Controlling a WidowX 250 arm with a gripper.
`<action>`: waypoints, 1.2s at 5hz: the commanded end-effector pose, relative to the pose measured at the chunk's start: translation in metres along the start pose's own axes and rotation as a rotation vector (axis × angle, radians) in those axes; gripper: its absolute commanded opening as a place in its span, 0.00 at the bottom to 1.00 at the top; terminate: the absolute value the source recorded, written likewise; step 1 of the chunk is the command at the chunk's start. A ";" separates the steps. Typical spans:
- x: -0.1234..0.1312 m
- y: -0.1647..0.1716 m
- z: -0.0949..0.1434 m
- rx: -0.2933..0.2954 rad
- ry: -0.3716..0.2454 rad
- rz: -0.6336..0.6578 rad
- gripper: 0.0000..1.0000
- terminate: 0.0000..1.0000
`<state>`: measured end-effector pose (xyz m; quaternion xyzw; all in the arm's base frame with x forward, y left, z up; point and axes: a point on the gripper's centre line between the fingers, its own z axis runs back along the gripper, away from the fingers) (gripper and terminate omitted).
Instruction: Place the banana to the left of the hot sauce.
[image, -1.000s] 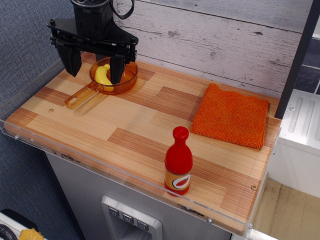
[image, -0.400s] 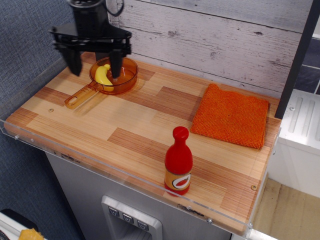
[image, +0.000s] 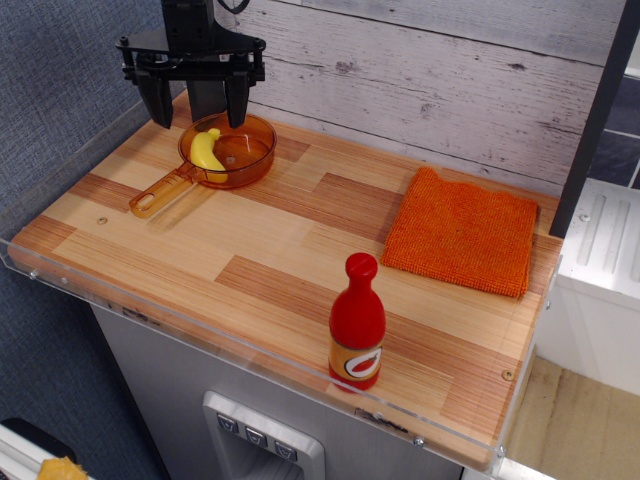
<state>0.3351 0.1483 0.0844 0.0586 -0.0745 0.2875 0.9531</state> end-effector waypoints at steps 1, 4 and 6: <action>0.023 0.006 0.003 0.023 -0.057 0.037 1.00 0.00; 0.028 0.002 -0.028 0.039 -0.076 0.025 1.00 0.00; 0.028 -0.004 -0.035 0.038 -0.073 0.016 1.00 0.00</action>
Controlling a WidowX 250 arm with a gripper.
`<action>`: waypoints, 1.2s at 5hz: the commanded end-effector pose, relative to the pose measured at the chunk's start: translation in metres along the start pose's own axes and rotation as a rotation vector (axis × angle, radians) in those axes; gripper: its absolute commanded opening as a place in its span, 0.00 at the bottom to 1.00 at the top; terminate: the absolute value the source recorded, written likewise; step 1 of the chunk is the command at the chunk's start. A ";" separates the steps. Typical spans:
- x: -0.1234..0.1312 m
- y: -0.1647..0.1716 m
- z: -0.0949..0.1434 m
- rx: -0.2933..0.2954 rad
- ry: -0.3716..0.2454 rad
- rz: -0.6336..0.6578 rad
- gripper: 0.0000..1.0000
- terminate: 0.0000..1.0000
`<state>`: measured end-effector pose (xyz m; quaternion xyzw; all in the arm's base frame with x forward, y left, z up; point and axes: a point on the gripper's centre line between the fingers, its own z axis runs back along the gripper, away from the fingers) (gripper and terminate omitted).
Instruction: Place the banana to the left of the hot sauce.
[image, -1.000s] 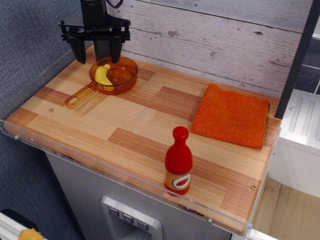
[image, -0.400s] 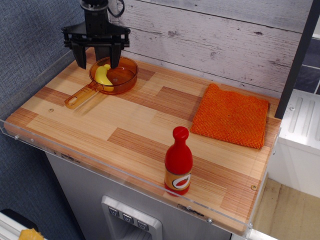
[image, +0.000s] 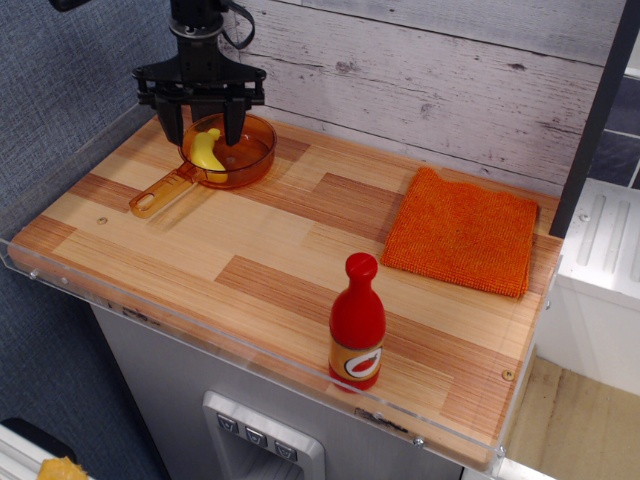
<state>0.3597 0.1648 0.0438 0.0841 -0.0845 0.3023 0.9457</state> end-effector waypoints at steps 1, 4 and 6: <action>0.006 -0.003 0.005 0.014 -0.027 -0.011 1.00 0.00; 0.009 -0.002 -0.010 0.008 0.000 0.002 1.00 0.00; 0.008 -0.003 -0.003 0.003 -0.018 0.000 0.00 0.00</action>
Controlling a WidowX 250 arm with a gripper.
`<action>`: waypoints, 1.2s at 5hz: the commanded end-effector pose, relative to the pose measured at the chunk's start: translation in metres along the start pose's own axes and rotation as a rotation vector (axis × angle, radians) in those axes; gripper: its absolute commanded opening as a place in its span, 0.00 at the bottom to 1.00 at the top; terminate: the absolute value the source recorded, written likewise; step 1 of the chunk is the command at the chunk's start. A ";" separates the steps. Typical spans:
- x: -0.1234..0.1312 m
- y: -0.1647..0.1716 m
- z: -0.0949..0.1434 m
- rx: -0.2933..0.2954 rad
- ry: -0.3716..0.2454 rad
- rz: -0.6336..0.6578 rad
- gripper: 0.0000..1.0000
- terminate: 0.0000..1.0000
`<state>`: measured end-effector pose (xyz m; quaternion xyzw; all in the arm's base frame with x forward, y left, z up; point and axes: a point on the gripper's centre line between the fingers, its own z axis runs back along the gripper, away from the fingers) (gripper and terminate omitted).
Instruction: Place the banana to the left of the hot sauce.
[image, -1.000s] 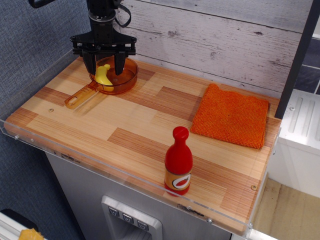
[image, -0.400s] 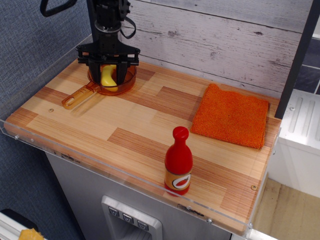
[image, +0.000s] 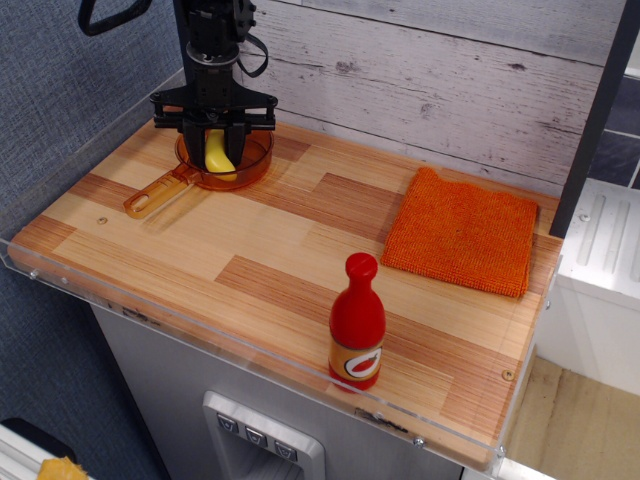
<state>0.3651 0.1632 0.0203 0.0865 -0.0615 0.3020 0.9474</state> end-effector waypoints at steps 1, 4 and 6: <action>0.008 0.007 0.032 0.007 -0.088 0.010 0.00 0.00; 0.005 0.021 0.085 0.013 -0.176 -0.005 0.00 0.00; -0.044 0.028 0.100 -0.027 -0.159 -0.024 0.00 0.00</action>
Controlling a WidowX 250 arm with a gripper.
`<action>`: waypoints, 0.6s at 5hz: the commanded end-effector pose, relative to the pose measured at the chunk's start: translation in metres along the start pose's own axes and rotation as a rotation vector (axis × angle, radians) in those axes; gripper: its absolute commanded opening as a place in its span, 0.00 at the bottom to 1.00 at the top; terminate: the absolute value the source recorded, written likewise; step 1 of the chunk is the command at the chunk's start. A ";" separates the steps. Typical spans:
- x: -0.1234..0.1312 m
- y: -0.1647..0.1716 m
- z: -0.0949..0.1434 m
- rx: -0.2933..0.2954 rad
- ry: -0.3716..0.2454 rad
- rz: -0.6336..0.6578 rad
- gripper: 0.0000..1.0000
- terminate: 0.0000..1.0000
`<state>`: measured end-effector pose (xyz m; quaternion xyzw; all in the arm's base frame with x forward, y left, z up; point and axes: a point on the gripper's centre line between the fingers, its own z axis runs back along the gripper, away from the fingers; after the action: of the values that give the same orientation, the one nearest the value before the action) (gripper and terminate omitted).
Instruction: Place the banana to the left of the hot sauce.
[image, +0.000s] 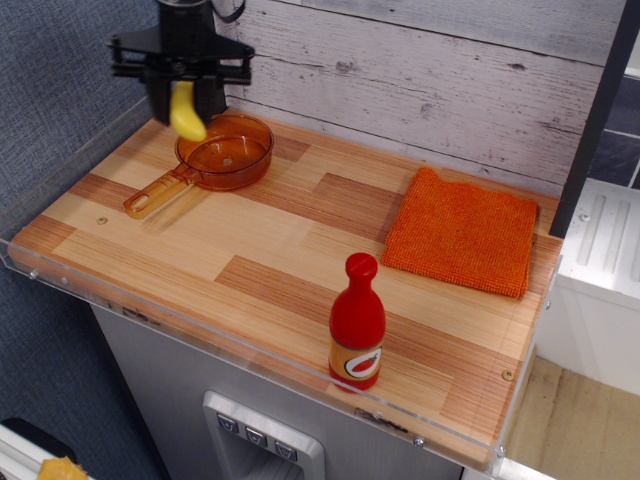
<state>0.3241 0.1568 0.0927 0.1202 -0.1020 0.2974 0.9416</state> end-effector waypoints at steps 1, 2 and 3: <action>-0.044 -0.016 0.028 -0.096 -0.036 -0.084 0.00 0.00; -0.063 -0.031 0.031 -0.090 -0.055 -0.172 0.00 0.00; -0.082 -0.037 0.025 -0.146 0.005 -0.133 0.00 0.00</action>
<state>0.2746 0.0707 0.0719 0.0570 -0.0839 0.2299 0.9679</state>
